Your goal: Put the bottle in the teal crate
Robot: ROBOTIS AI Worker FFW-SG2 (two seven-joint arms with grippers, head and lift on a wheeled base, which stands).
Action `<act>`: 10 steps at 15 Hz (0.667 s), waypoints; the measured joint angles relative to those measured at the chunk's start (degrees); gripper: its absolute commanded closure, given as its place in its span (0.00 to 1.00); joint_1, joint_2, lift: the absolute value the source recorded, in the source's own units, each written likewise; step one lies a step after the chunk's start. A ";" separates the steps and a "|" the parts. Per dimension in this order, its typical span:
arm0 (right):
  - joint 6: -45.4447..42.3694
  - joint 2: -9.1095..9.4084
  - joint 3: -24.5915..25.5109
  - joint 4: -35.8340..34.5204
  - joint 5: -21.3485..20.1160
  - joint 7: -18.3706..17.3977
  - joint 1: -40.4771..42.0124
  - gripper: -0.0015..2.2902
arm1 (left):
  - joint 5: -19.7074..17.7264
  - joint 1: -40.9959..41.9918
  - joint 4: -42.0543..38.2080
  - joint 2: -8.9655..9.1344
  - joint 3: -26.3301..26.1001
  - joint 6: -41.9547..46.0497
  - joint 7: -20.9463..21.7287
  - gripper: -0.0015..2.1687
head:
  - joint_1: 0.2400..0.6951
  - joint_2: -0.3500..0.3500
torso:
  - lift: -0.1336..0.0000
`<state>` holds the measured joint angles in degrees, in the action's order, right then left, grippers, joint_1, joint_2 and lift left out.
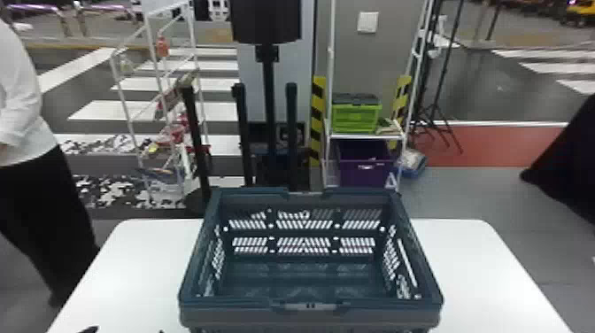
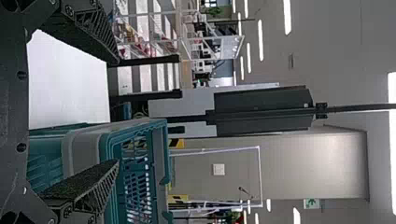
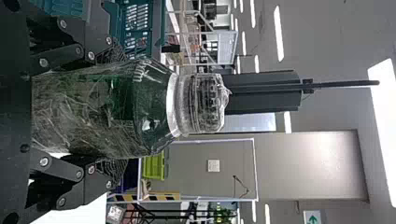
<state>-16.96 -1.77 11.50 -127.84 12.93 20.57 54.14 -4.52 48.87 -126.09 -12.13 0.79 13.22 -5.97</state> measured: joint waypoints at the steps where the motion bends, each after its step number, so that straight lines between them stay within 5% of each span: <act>1: 1.65 -0.17 0.39 -0.25 -0.01 0.06 -1.53 0.85 | -0.03 0.00 0.07 0.00 0.01 0.00 0.00 0.06 | 0.57 0.50 | 1.00; 6: 11.46 -1.68 2.34 -0.55 0.20 2.76 -12.14 0.85 | -0.63 -0.11 0.56 -0.05 0.49 -0.33 0.00 0.06 | 0.57 0.50 | 1.00; 10: 23.98 -5.49 2.97 0.13 0.33 4.52 -23.30 0.85 | -1.40 -1.24 1.12 -0.09 0.88 -2.25 0.00 0.06 | 0.57 0.50 | 1.00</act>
<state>7.02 -7.26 14.46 -127.71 13.26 25.09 30.84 -5.92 47.63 -124.96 -12.22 1.67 10.97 -5.97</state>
